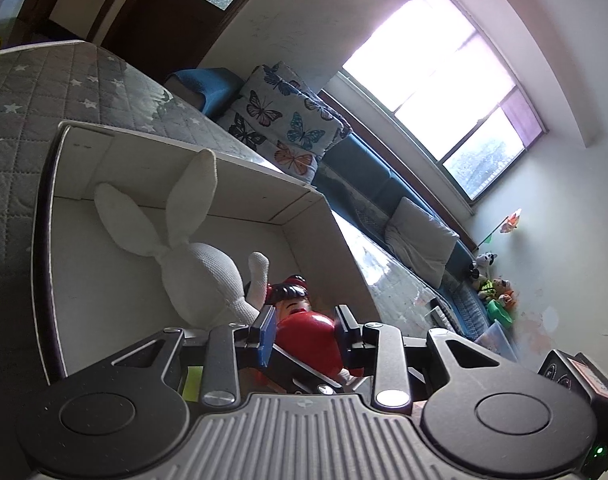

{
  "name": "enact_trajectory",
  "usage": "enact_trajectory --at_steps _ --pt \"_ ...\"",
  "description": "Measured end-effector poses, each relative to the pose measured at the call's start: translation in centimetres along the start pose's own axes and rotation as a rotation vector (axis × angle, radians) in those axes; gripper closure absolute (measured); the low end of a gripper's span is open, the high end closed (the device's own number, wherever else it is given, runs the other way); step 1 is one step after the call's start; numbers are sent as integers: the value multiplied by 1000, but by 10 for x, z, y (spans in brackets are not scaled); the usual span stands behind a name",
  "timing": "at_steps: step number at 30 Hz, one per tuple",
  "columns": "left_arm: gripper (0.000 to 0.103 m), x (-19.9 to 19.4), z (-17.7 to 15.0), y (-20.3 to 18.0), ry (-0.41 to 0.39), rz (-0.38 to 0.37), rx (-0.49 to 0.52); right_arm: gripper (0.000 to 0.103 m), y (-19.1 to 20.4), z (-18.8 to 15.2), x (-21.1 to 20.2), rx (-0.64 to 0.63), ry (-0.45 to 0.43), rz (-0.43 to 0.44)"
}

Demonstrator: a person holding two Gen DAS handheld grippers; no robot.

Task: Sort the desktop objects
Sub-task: 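Carry the red toy into the white box and open the left gripper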

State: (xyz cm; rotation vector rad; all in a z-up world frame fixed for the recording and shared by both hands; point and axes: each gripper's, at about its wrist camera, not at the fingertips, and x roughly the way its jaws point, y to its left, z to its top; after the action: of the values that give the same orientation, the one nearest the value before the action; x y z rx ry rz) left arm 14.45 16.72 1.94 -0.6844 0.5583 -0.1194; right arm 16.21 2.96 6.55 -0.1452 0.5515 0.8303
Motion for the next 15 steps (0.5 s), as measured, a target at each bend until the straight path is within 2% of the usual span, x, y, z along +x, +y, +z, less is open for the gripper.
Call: enact_trajectory --at_steps 8,15 --pt "65 1 -1 3 -5 10 -2 54 0 0 14 8 21 7" --pt "67 -5 -3 2 -12 -1 -4 52 3 -1 7 -5 3 -7"
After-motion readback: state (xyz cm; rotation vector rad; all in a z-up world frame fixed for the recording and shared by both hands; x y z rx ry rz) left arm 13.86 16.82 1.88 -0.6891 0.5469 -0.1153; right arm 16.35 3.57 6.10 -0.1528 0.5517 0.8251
